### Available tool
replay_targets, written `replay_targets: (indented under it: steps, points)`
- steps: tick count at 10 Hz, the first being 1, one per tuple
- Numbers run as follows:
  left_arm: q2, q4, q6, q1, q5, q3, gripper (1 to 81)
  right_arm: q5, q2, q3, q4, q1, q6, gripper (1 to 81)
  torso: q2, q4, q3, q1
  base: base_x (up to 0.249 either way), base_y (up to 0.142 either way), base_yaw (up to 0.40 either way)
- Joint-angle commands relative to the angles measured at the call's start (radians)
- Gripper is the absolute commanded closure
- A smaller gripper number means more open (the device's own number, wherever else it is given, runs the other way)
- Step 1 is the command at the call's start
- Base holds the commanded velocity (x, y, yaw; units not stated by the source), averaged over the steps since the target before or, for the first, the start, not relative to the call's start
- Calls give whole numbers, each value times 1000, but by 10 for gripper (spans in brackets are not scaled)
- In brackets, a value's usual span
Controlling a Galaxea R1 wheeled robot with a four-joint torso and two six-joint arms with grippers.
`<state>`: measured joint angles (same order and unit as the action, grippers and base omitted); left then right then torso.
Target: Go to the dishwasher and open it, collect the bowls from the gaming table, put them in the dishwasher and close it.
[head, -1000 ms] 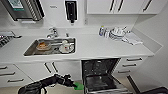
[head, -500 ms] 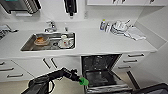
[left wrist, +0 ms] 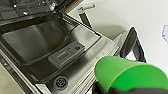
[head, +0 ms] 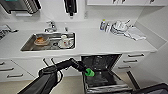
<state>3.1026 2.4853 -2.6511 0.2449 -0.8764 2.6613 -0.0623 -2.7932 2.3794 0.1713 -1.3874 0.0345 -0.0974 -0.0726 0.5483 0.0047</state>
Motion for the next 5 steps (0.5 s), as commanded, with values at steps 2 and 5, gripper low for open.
replay_targets:
  steps: [2,5]
  points:
    - [126,46,-52,-218,42,90,811,72,12,-16,2,3,1,811,0,0,0,0,0,0,0]
    - [126,73,-53,-224,43,124,811,70,10,-16,2,4,1,811,0,0,0,0,0,0,0]
